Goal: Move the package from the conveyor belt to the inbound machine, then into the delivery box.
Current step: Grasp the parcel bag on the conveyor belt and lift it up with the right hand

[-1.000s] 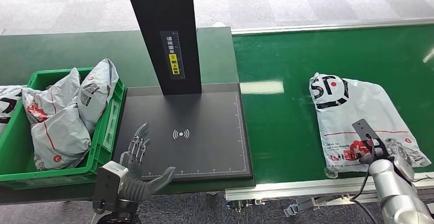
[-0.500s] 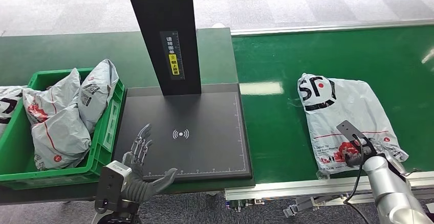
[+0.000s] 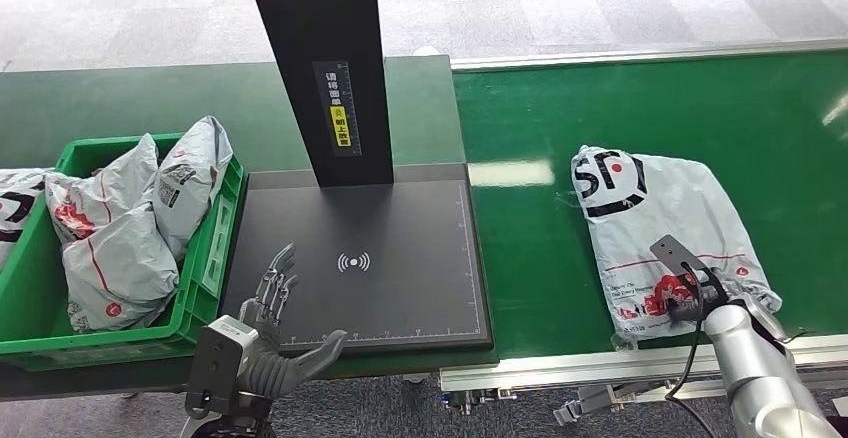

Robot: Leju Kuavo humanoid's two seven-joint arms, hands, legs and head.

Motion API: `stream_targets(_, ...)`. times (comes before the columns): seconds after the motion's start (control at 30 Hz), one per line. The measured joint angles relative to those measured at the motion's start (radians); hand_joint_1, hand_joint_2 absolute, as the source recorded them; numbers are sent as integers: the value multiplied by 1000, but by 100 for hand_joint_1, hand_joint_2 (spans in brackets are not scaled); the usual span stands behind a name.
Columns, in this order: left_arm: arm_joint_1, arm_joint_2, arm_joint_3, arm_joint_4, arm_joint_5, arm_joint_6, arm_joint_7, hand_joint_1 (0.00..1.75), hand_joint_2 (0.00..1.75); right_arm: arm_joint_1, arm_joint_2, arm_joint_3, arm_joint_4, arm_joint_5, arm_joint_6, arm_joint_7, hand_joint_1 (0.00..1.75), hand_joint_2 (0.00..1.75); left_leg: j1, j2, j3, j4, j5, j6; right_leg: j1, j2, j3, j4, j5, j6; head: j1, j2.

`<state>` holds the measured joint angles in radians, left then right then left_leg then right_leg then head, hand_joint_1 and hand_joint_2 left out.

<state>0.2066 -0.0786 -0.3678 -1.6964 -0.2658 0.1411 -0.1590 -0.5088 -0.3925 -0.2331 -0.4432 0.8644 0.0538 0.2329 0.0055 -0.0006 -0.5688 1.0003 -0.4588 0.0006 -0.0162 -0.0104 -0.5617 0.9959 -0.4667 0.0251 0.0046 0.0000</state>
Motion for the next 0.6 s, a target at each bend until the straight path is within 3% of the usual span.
stream_targets(0.43, -2, 0, 0, -1, -9, 0, 10, 0, 175, -13, 7, 19, -21, -11, -23, -3, 175, 175, 0, 0, 0, 0, 0, 0, 0, 0, 0, 0, 0, 0, 0, 0)
stream_targets(0.6, 0, -1, 1, -4, -16, 0, 11, 0, 175, -7, 19, 21, -40, -48, -82, -42, 175, 175, 0, 0, 0, 0, 0, 0, 0, 0, 0, 0, 0, 0, 0, 0)
